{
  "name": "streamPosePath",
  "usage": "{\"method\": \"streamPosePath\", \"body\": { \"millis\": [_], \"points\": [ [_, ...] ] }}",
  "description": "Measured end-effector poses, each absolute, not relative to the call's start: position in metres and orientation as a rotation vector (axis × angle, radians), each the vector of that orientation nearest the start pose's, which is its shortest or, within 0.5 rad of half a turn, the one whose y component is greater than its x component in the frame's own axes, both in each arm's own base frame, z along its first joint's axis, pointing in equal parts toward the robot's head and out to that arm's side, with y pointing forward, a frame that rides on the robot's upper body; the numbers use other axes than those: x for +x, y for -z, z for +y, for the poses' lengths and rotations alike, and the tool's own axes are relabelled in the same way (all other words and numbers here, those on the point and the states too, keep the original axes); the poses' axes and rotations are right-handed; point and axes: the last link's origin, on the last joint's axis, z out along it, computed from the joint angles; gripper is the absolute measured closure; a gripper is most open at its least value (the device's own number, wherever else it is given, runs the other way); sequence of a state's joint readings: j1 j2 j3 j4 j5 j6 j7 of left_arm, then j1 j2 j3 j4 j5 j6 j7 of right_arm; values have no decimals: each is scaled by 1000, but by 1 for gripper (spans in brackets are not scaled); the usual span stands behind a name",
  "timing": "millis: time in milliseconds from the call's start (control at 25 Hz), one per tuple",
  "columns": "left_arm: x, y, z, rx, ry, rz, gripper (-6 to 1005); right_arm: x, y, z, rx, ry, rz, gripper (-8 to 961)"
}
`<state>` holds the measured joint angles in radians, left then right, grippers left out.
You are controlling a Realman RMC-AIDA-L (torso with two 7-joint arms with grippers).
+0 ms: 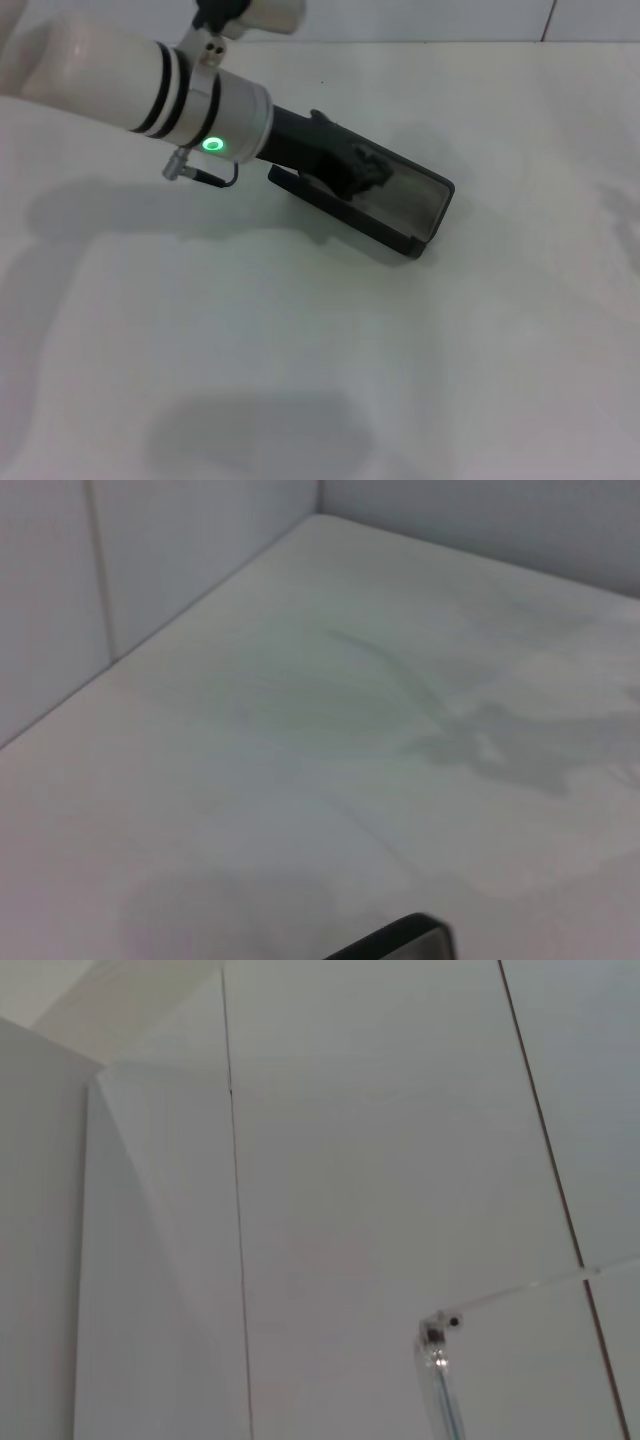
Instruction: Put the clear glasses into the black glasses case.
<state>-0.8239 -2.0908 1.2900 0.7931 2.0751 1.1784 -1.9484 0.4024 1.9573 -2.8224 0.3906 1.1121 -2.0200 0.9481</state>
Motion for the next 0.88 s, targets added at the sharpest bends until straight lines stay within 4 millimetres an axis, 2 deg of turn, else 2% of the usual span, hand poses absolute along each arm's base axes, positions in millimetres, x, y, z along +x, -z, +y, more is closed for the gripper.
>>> {"method": "streamPosePath", "body": {
  "millis": [280,880],
  "points": [
    [-148,72,404,-2862,118,-676,930,325,-117,257,-1883,-1251,279,834],
    [-174,81,392,-2859,8,-840,923,325,-114,260,-1886,-1255,272,834]
  ]
}}
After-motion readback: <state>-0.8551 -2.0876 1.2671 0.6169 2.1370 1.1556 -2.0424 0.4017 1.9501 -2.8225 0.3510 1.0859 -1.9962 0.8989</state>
